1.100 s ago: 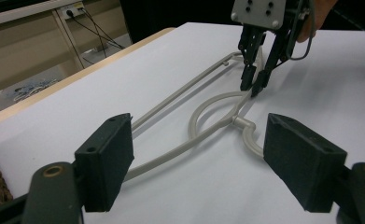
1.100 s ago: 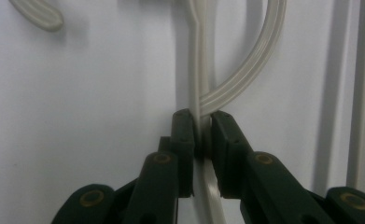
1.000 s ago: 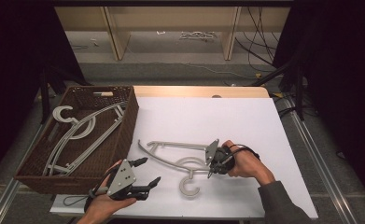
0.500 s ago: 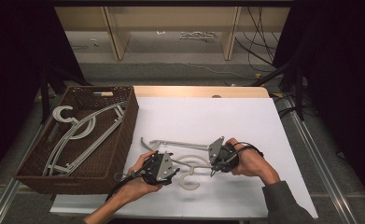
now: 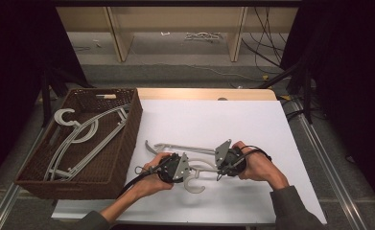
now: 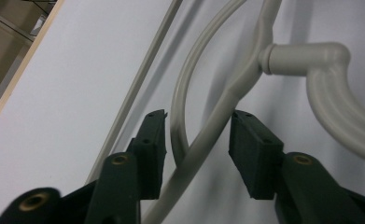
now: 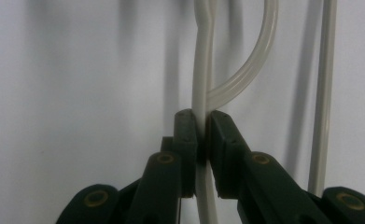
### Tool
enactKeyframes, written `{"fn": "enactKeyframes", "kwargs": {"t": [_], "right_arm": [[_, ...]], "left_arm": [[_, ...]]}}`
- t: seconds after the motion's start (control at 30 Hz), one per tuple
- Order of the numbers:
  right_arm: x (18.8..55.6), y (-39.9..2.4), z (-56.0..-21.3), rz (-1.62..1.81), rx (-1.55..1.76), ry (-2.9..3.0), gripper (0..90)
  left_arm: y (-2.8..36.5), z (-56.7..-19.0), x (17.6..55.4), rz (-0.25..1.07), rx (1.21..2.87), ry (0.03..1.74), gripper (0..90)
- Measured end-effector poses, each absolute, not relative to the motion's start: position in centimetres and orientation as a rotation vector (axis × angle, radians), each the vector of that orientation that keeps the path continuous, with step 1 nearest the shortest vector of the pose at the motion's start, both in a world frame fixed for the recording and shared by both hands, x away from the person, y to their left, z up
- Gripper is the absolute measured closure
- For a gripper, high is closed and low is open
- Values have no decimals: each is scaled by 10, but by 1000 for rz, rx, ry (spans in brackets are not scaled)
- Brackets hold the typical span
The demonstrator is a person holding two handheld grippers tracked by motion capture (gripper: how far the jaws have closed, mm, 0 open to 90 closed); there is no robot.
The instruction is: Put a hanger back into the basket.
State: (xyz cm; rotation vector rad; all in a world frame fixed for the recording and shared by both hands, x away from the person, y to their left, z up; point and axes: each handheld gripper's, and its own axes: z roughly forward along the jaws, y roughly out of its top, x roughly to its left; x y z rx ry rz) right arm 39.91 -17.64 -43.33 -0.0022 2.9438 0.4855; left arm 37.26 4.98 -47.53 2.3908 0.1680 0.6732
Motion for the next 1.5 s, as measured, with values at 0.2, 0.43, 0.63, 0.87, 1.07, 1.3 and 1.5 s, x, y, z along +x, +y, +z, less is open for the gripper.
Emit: {"fn": "enactKeyframes", "kwargs": {"t": [0.2,0.43,0.63,0.87,1.07,1.3,1.5], "right_arm": [[400,-179,-432,489,2,2937,823],[401,-185,-421,543,23,2899,825],[403,-192,-415,621,71,2871,797],[405,-197,-407,717,144,2775,752],[406,-198,-404,746,187,2739,735],[407,-200,-399,803,271,2699,671],[408,-204,-390,912,457,2555,459]], "left_arm": [[46,-469,375,745,2441,42,651],[45,-454,375,798,2455,-84,732],[48,-445,377,780,2428,-135,764],[53,-429,377,725,2417,-104,788],[55,-423,377,649,2396,-36,796],[58,-413,378,584,2374,56,797],[63,-407,383,585,2369,146,797]]}}
